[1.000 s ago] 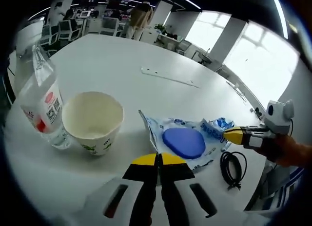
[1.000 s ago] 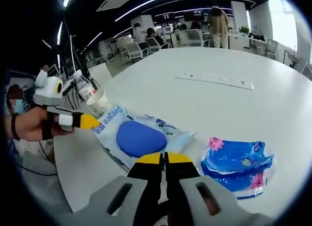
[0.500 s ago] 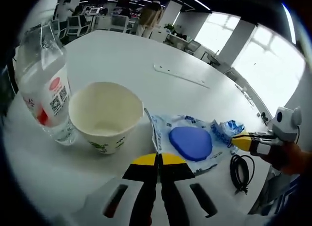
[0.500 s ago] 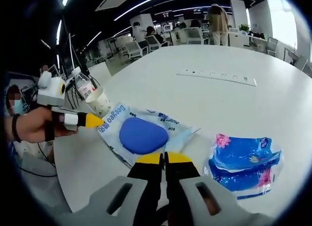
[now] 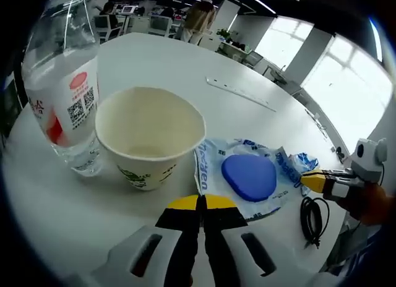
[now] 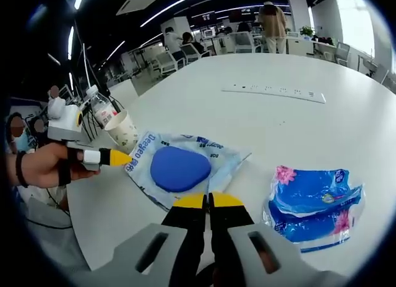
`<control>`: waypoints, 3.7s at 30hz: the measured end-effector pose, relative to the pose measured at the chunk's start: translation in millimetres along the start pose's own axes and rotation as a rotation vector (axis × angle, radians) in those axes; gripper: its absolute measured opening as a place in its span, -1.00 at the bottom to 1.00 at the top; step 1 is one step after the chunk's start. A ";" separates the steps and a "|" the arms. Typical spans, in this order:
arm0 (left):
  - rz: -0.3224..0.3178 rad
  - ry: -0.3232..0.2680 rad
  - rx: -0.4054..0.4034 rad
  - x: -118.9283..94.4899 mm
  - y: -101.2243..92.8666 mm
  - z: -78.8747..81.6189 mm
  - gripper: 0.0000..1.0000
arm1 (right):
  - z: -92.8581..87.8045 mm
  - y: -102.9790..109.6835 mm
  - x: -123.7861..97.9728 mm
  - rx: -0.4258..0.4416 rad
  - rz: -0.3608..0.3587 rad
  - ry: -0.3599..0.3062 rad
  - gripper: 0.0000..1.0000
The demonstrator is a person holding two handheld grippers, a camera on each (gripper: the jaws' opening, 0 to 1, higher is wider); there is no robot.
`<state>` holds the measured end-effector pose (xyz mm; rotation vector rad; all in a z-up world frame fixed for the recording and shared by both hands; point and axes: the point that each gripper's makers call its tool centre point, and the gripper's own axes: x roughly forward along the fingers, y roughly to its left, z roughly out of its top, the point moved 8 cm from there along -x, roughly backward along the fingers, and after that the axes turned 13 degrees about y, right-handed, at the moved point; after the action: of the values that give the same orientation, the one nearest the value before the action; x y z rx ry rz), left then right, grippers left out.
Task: Arrange the tabletop items into an orderly group along one side of the table until the central work area is clear of visible clutter.
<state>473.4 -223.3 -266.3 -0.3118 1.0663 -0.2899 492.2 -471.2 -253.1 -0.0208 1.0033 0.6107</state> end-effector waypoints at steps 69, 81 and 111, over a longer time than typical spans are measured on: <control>0.017 -0.007 0.051 -25.3 2.8 -6.5 -0.83 | -17.8 -23.4 -27.8 0.074 -0.038 -0.005 -0.77; 0.016 -0.009 0.056 -39.7 2.3 -21.4 -0.81 | -26.0 -36.5 -47.5 0.078 -0.057 -0.022 -0.77; 0.017 0.022 0.138 -67.7 18.2 -48.5 -0.76 | -57.3 -63.8 -84.5 0.094 -0.130 -0.013 -0.76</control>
<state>401.1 -186.2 -240.5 -0.1758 1.0645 -0.3505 445.9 -580.7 -234.0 0.0006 1.0090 0.4438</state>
